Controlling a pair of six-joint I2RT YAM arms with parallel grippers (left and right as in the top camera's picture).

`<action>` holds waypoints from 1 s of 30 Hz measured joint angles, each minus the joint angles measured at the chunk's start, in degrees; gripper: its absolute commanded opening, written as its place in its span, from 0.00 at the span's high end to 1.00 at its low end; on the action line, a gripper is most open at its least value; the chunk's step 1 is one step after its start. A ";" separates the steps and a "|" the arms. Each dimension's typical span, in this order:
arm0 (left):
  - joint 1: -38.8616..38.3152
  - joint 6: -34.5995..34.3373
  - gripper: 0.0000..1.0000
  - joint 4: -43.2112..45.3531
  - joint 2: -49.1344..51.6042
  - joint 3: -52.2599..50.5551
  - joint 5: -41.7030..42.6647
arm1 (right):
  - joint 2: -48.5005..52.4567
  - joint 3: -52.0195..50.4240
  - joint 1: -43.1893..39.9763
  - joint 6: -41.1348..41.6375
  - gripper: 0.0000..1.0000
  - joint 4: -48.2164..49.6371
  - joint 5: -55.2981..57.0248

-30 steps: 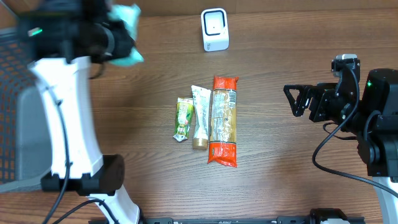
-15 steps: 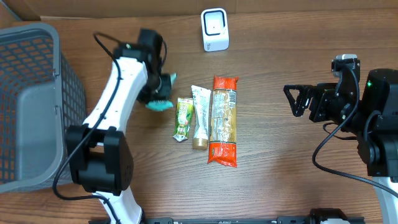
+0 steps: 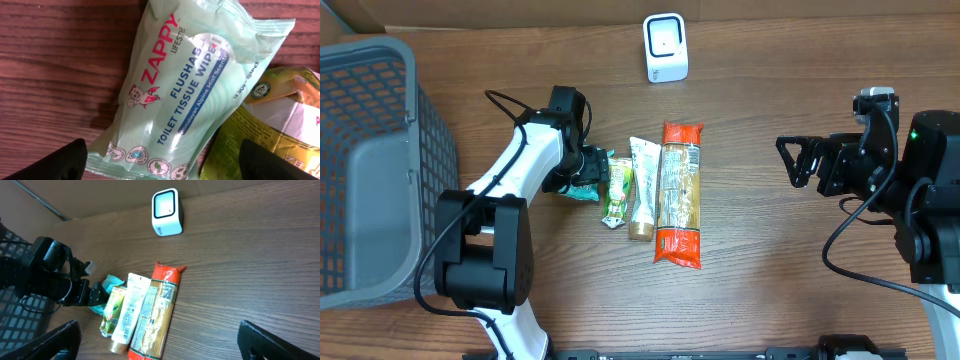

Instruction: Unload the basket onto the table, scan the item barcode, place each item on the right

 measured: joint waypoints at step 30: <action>-0.11 0.00 0.00 -5.14 -29.66 14.56 6.27 | 0.00 0.00 0.00 -0.02 0.00 0.02 0.02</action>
